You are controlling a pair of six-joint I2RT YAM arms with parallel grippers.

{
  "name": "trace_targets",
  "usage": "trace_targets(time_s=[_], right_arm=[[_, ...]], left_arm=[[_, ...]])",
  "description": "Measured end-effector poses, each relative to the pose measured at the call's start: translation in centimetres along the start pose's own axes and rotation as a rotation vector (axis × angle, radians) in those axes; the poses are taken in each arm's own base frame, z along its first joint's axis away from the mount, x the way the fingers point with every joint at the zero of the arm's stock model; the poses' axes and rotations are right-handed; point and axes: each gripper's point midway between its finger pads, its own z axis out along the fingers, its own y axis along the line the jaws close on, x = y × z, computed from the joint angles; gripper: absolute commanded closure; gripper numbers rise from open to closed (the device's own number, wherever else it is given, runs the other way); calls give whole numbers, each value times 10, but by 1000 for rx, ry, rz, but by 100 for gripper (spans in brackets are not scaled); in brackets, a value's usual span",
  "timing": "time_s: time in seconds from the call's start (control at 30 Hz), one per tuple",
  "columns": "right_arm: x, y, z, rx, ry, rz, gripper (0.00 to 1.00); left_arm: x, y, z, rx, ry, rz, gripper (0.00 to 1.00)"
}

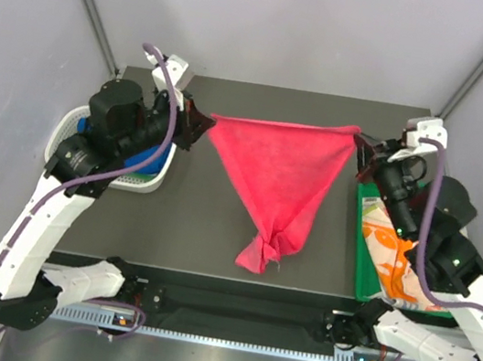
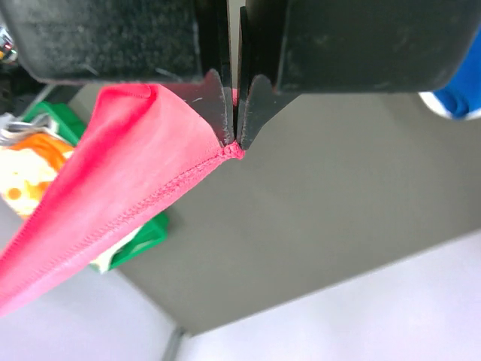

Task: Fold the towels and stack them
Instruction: Flatten out the crumpled towel

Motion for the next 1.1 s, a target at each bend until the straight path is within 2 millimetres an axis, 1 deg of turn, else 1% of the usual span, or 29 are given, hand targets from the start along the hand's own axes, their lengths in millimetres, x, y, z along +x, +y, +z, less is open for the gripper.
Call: trace_targets(time_s=[0.1,0.2,0.27,0.4,0.53,0.73,0.83,0.93,1.0,1.03,1.07,1.1], right_arm=[[-30,5,-10,-54,-58,-7,100],[-55,10,-20,-107,-108,-4,100],[-69,14,-27,-147,-138,0,100],[-89,20,-44,-216,-179,6,100],[-109,26,-63,-281,-226,16,100],[-137,32,-85,-358,-289,36,100],[-145,33,-90,-374,-304,39,100],[-146,34,-85,-366,-297,36,100],[-143,34,-73,-342,-277,32,100],[-141,33,-65,-323,-265,26,100],[-137,33,-56,-305,-250,22,100],[-130,33,-43,-279,-226,11,100]], left_arm=[[-21,-16,-15,71,-56,27,100],[-45,-34,-35,151,-120,56,100],[-56,-45,-46,197,-155,70,100],[-78,-65,-71,287,-227,100,100],[-96,-79,-88,345,-284,117,100],[-119,-91,-109,383,-353,123,100],[-125,-91,-112,378,-370,116,100],[-129,-85,-108,337,-378,104,100],[-131,-76,-99,290,-377,90,100],[-131,-70,-91,261,-370,81,100],[-131,-65,-82,235,-363,74,100],[-130,-59,-73,212,-356,68,100]])
